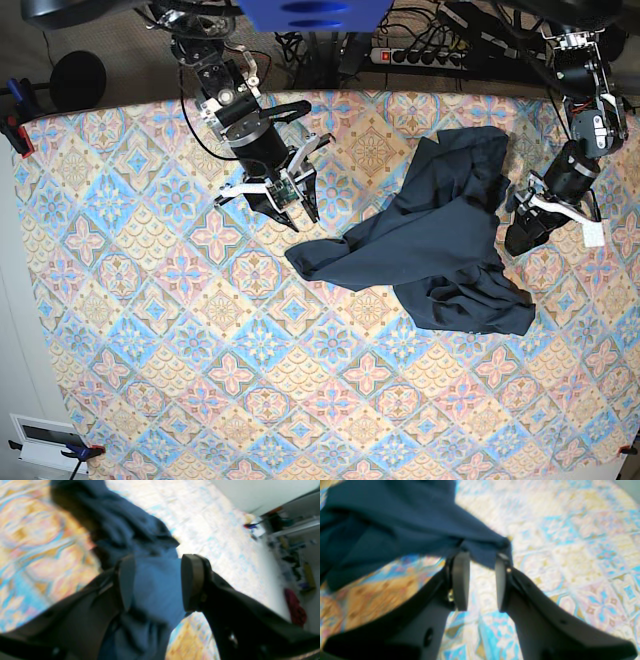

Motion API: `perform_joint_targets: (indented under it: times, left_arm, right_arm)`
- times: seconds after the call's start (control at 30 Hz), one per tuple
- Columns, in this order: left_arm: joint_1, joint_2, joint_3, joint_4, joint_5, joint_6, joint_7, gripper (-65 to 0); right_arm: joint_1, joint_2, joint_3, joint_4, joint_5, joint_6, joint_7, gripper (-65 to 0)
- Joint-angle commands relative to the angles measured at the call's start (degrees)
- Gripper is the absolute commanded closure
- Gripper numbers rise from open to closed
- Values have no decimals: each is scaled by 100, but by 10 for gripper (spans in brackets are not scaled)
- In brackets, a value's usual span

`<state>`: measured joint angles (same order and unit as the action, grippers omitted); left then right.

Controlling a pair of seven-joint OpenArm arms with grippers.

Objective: Layout the t-shirt on the table in an organized manner, then fold the t-shirt properly
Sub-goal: 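Grasp the opposite shirt edge with the right gripper and pull apart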

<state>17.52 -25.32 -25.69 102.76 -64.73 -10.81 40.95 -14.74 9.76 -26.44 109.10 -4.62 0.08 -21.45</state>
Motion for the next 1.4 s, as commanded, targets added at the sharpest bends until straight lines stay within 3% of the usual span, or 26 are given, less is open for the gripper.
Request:
perform_joint_targets:
  times: [0.0, 0.27, 0.37, 0.53, 0.77, 1.37]
  left_arm:
    - [46, -118, -64, 111, -81, -84, -73, -297]
    - [345, -74, -55, 111, -81, -84, -73, -297]
    - [442, -74, -64, 111, -81, -84, -73, -297]
    - [468, -83, -64, 120, -81, -84, -73, -297]
    - [556, -83, -64, 120, -81, -84, -73, -297]
    - [556, -74, -55, 120, -81, -84, -73, -297]
  right_arm:
    - [142, 4, -7, -4, -8, 23, 136, -172]
    - [1118, 22, -33, -1015, 36, 41, 145, -172]
    - [1619, 22, -33, -1411, 493, 348, 154, -172]
    - [2041, 22, -25, -1868, 1161, 392, 128, -173]
    - [2252, 22, -25, -2431, 1724, 392, 101, -268]
    - [2850, 22, -25, -3644, 1750, 401, 110, -271]
